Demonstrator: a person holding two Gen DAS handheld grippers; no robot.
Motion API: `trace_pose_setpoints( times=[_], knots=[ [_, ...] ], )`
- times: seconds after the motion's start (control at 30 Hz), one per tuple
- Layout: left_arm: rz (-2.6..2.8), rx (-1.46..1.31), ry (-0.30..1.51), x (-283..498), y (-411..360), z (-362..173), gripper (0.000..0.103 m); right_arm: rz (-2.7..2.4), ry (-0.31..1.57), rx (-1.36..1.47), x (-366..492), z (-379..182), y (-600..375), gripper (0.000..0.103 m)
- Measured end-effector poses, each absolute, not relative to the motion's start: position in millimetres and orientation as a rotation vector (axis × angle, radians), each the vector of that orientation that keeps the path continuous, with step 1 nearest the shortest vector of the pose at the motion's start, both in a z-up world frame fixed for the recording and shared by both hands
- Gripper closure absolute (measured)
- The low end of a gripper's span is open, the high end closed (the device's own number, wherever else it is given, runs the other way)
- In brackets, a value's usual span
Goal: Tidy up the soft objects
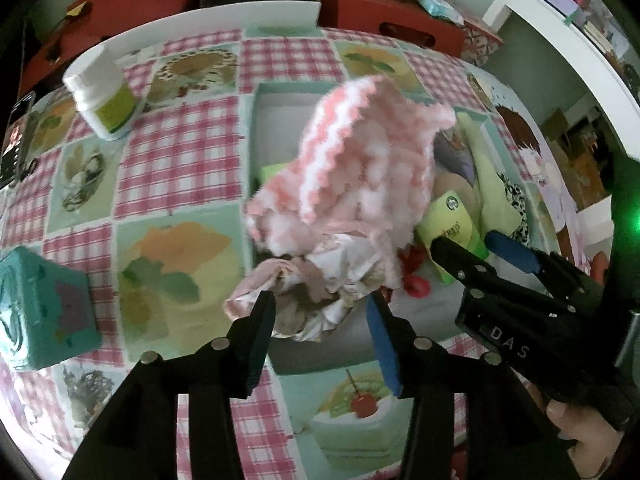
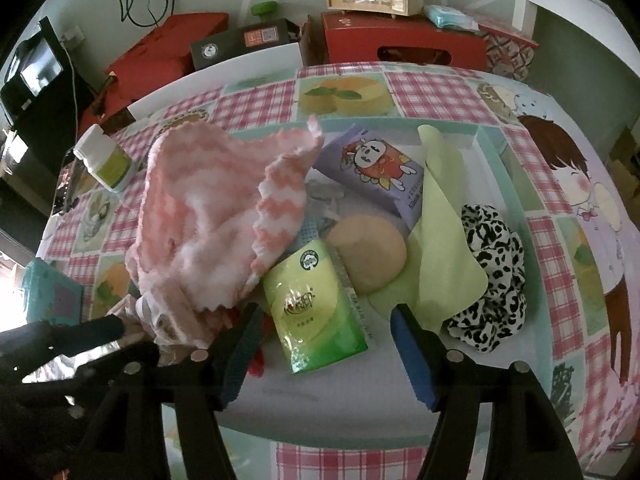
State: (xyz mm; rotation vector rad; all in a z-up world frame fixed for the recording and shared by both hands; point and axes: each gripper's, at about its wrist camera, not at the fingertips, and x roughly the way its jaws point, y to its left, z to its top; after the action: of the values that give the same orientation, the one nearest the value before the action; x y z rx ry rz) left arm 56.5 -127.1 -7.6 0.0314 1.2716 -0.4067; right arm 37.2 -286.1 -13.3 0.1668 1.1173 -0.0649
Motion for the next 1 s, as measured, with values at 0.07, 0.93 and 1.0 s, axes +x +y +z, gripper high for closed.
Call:
trace_pose_setpoints(
  times=[0.07, 0.93, 1.0],
  knots=[
    [-0.381, 0.038, 1.263, 57.4, -120.1, -5.5, 0.054, -0.068, 1.123, 0.162, 36.0, -13.6, -285.0, 0.031],
    [-0.137, 0.072, 1.167, 37.3, -40.3, -8.5, 0.006, -0.085, 1.114, 0.080, 3.1, -4.8, -248.2, 0.000],
    [-0.140, 0.066, 1.164, 34.3, -37.1, -6.7, 0.006, -0.083, 1.116, 0.073, -0.4, -4.1, -244.2, 0.000]
  ],
)
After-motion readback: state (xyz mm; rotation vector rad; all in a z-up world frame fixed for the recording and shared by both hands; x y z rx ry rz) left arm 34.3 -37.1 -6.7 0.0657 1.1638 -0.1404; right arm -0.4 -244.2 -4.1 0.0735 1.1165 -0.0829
